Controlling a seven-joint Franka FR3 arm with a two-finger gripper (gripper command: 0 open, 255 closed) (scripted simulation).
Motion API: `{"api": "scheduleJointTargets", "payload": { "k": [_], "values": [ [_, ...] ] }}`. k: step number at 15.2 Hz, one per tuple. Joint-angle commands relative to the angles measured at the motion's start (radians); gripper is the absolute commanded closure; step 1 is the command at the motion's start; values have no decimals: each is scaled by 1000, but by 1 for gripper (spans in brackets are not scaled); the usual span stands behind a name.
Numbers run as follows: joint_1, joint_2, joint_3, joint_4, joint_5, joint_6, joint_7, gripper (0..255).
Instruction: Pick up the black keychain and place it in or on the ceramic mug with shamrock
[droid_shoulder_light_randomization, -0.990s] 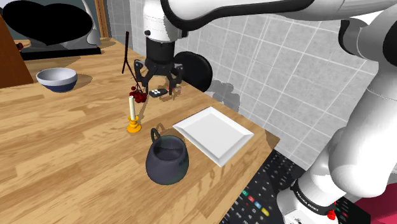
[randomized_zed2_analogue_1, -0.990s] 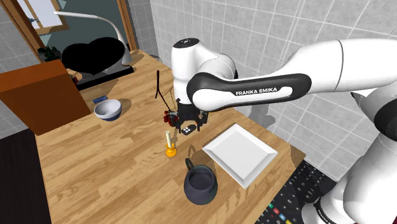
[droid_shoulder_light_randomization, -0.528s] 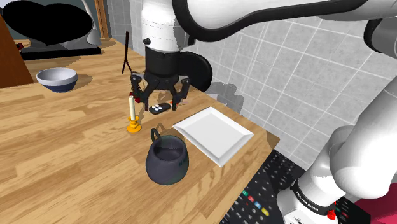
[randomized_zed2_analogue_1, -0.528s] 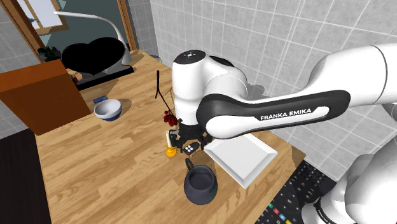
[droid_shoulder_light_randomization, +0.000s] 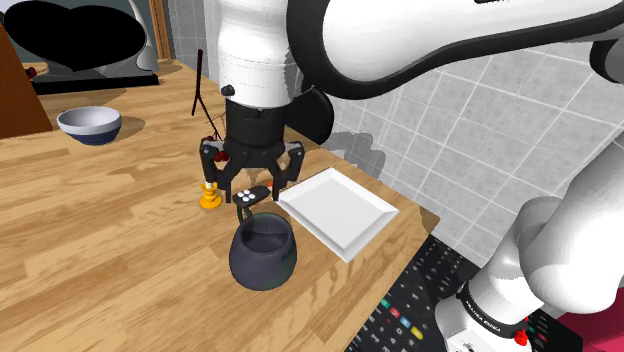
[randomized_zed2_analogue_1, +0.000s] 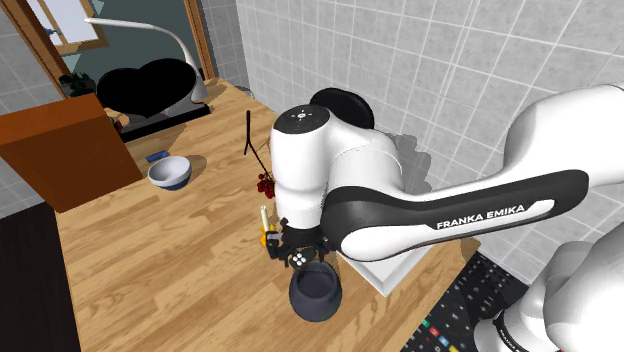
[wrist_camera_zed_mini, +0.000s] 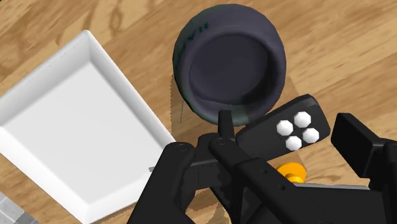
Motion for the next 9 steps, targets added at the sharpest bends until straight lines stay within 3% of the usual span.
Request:
{"api": "scheduleJointTargets", "payload": {
  "k": [1, 9],
  "values": [
    [0, 4, 1, -25, -3, 28, 2, 255],
    [3, 30, 4, -107, -18, 133, 15, 255]
  ]
}}
